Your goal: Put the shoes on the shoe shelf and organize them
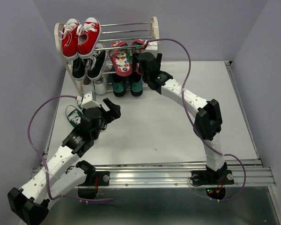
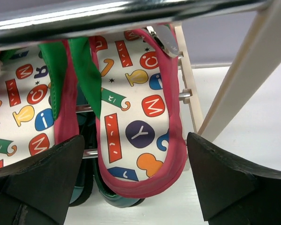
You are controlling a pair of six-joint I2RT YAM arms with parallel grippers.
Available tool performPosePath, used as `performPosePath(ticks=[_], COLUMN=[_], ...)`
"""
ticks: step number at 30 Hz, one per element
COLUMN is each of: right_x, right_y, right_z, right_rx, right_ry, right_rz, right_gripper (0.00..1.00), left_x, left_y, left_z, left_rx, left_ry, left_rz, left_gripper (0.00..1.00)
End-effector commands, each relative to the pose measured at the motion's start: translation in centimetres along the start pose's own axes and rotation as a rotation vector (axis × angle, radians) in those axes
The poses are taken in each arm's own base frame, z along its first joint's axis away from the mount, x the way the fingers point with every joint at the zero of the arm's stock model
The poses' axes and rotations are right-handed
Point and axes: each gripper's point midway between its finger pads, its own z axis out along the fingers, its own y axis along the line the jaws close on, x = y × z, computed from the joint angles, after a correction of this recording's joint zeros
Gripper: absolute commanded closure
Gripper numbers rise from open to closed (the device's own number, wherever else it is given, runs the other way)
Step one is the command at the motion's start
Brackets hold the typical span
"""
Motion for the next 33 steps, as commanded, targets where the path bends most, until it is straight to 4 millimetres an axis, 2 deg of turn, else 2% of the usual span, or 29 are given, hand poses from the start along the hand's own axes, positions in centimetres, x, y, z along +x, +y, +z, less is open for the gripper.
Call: performPosePath(ticks=[1, 8, 16, 18, 19, 20, 22, 23, 25, 28, 29, 30, 31, 33], right_x=[-0.7, 0.0, 1.5, 1.2, 1.3, 1.3, 1.0, 1.3, 1.0, 0.8, 0.7, 0.2, 0.5, 0.2], right_y=[0.1, 0.0, 0.9, 0.9, 0.9, 0.8, 1.0, 1.0, 1.3, 1.7, 1.9, 2.1, 2.2, 2.6], right_z=[-0.3, 0.6, 1.6, 1.7, 1.8, 1.8, 1.9, 2.1, 2.2, 2.2, 2.1, 1.9, 2.0, 1.8], right_rx=[-0.034, -0.004, -0.033, -0.027, -0.025, -0.021, -0.026, -0.027, -0.036, -0.057, -0.072, -0.084, -0.093, -0.121], right_ry=[0.012, 0.015, 0.039, 0.032, 0.032, 0.031, 0.025, 0.027, 0.021, 0.014, 0.011, 0.001, -0.01, -0.023], right_rz=[-0.039, -0.083, -0.111, -0.107, -0.106, -0.108, -0.105, -0.121, -0.128, -0.131, -0.131, -0.122, -0.113, -0.101], right_gripper=[0.04, 0.03, 0.03, 0.07, 0.09, 0.2, 0.3, 0.39, 0.49, 0.59, 0.66, 0.67, 0.76, 0.82], left_x=[-1.2, -1.2, -1.2, -1.3, -1.3, -1.3, -1.3, -1.4, -1.3, -1.2, -1.3, -1.3, -1.2, -1.3], left_y=[-0.9, -0.7, -0.7, -0.7, -0.7, -0.7, -0.6, -0.7, -0.6, -0.6, -0.6, -0.6, -0.6, -0.6], left_z=[0.0, 0.0, 0.0, 0.0, 0.0, -0.1, -0.1, -0.2, -0.1, -0.1, -0.1, -0.1, -0.1, 0.0], left_rx=[0.027, 0.022, 0.022, 0.021, 0.02, 0.022, 0.019, 0.022, 0.022, 0.02, 0.02, 0.022, 0.021, 0.02], left_ry=[-0.038, -0.04, -0.04, -0.045, -0.044, -0.044, -0.046, -0.047, -0.046, -0.046, -0.047, -0.046, -0.045, -0.047], left_rz=[-0.004, -0.004, -0.005, -0.007, -0.007, -0.008, -0.009, -0.01, -0.011, -0.009, -0.009, -0.008, -0.007, -0.005], left_gripper=[0.01, 0.01, 0.01, 0.01, 0.01, 0.01, 0.01, 0.01, 0.01, 0.01, 0.01, 0.01, 0.01, 0.01])
